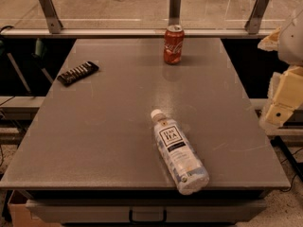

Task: Move coke can near blue plastic bottle

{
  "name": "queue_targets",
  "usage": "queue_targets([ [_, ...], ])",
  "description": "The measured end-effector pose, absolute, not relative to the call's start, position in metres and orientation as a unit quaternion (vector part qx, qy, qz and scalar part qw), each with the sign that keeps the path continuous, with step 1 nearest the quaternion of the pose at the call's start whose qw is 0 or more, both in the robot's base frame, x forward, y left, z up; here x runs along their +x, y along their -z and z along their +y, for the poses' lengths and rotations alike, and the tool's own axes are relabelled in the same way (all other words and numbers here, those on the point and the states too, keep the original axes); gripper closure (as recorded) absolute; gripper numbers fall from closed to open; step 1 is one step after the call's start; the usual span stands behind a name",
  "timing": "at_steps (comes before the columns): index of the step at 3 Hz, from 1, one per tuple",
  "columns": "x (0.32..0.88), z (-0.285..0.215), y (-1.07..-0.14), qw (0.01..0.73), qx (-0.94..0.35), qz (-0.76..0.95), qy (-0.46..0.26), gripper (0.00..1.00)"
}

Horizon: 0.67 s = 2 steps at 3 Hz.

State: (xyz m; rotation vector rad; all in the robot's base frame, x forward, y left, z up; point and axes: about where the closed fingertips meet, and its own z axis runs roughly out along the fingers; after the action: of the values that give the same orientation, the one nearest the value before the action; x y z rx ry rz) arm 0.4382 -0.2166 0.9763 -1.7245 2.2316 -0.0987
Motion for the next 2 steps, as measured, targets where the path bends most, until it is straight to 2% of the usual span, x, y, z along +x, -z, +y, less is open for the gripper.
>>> queue_targets([
  [1, 0.438, -0.217, -0.976, 0.159, -0.603, 0.781, 0.035, 0.0],
  [2, 0.456, -0.218, -0.97, 0.19, -0.598, 0.779, 0.021, 0.0],
])
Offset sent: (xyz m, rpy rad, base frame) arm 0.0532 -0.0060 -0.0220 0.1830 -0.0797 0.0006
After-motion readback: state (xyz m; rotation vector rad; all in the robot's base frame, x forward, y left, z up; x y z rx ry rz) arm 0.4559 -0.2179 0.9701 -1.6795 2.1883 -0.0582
